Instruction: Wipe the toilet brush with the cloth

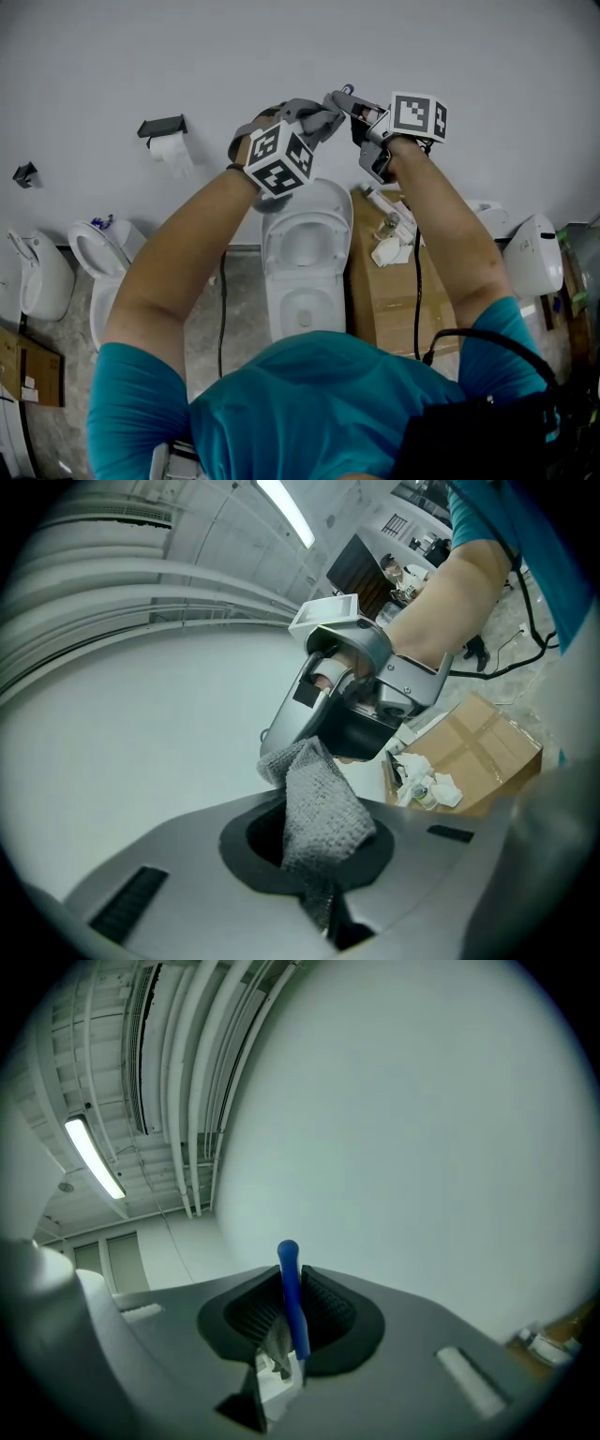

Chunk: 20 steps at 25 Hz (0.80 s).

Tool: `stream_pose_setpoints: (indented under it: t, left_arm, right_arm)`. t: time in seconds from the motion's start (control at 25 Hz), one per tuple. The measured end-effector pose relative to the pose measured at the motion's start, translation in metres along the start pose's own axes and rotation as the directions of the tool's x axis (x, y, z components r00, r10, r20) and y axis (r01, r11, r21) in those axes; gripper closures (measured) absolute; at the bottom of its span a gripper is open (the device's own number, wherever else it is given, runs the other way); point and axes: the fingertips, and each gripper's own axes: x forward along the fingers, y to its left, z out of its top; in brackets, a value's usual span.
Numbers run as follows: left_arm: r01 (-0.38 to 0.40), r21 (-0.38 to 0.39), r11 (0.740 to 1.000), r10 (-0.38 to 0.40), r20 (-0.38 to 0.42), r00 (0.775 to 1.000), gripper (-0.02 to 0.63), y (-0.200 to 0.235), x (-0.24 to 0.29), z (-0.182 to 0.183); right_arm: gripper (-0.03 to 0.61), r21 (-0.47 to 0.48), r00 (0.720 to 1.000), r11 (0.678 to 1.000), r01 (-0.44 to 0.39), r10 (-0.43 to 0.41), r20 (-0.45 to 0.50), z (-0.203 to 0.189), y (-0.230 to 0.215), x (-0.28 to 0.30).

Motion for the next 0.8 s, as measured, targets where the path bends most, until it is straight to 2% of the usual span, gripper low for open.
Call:
stream_pose_setpoints:
  t: [0.44, 0.8]
  left_arm:
    - [0.02, -0.021, 1.0, -0.02, -0.028, 0.999, 0.601, -0.004, -0.002, -0.004]
    - [0.045, -0.013, 0.999, -0.045, -0.059, 0.997, 0.601, -0.025, -0.008, -0.021]
  right_arm:
    - [0.518, 0.0, 0.999, 1.0, -0.013, 0.012, 0.037, 0.017, 0.005, -0.012]
    - [0.522, -0.013, 0.996, 1.0, -0.015, 0.016, 0.086, 0.031, 0.012, -0.019]
